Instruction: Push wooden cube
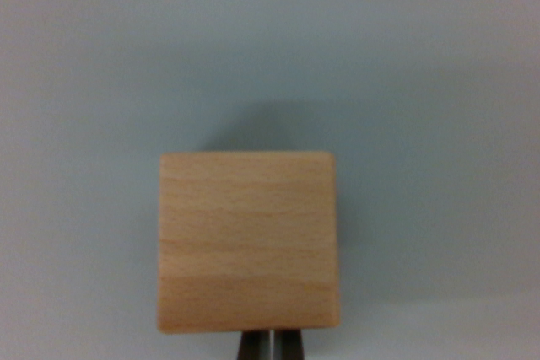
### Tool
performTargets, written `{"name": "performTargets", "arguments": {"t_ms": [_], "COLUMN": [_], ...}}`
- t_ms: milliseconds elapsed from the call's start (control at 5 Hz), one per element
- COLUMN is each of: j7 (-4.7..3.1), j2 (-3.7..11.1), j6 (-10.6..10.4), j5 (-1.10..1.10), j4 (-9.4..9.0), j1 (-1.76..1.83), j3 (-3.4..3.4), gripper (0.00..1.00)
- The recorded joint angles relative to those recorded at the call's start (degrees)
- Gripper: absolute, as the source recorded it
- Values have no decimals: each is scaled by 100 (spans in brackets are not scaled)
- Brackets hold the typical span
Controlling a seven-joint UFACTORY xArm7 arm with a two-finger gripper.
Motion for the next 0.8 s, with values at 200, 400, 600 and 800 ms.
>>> {"name": "performTargets", "arguments": {"t_ms": [200, 400, 600, 800], "j7": [0, 11, 11, 22], "j2": [0, 203, 203, 391], "j6": [0, 63, 63, 122], "j5": [0, 65, 65, 126], "j4": [0, 263, 263, 506], "j1": [0, 51, 51, 98], "j3": [0, 23, 23, 44], "gripper": [100, 100, 100, 100]}}
